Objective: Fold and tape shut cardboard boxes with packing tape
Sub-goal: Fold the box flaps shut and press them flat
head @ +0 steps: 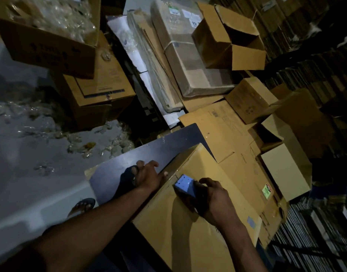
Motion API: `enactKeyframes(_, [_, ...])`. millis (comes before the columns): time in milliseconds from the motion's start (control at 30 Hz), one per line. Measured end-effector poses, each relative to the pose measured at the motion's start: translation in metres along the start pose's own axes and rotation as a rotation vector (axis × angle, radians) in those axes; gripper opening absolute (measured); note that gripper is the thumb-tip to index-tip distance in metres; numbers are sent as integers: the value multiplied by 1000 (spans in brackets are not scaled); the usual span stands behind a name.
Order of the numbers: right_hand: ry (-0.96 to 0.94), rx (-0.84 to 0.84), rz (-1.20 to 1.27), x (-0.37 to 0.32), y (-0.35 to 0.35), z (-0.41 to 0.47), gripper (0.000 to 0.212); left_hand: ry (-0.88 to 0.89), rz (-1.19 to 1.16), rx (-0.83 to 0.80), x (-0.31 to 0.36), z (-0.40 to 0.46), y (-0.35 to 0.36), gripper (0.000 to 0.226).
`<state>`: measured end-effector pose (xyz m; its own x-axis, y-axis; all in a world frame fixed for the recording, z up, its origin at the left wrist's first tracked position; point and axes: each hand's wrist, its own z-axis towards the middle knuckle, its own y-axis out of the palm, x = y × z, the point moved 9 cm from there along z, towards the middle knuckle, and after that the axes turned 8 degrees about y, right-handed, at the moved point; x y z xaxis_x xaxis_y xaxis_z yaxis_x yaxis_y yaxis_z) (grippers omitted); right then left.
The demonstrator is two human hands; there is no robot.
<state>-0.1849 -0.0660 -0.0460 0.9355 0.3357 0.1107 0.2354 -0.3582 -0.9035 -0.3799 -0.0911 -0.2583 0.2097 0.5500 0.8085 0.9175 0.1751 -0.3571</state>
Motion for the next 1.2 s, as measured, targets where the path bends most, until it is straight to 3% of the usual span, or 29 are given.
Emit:
enactKeyframes(67, [-15, -4, 18, -3, 0, -1, 66, 54, -47, 4, -2, -2, -6, 34])
enactKeyframes(133, [-51, -39, -24, -8, 5, -2, 67, 201, -206, -33, 10, -11, -3, 41])
enactKeyframes(200, [-66, -40, -48, -9, 9, -1, 62, 342, -220, -261, 32, -29, 19, 77])
enactKeyframes(267, [-98, -23, -85, -7, 13, 2, 56, 453, -30, -507, 45, -49, 37, 115])
enactKeyframes(333, [-121, -41, -148, 1, 19, 4, 60, 488, 45, -659, 44, -62, 35, 128])
enactKeyframes(400, [-147, -55, -166, 5, 21, 4, 63, 605, 192, -625, 48, -65, 22, 130])
enactKeyframes(500, [-188, -92, -217, 3, 21, 5, 59, 979, 487, -443, 74, -72, 19, 128])
enactKeyframes(567, [-154, -173, -185, 8, 23, 9, 56, 1081, 613, -457, 79, -79, 26, 131])
enactKeyframes(633, [-86, -251, -80, 10, 22, 7, 45, 1102, 715, -422, 78, -79, 27, 133])
enactKeyframes(700, [-72, -191, -140, 12, 14, 6, 36, 1069, 806, -407, 79, -78, 25, 134])
enactKeyframes(800, [-5, -195, -196, 35, 17, -6, 49, 1003, 919, -392, 76, -74, 27, 135])
enactKeyframes(900, [-16, -243, -245, 55, 34, -22, 35, 1009, 978, -375, 80, -73, 26, 134])
enactKeyframes(1067, [-26, -186, -243, 44, 26, -22, 33, 1061, 1143, -308, 92, -84, 26, 133])
enactKeyframes(1200, [-105, -127, -246, 43, 29, -28, 44, 1117, 1065, -356, 92, -108, 53, 122])
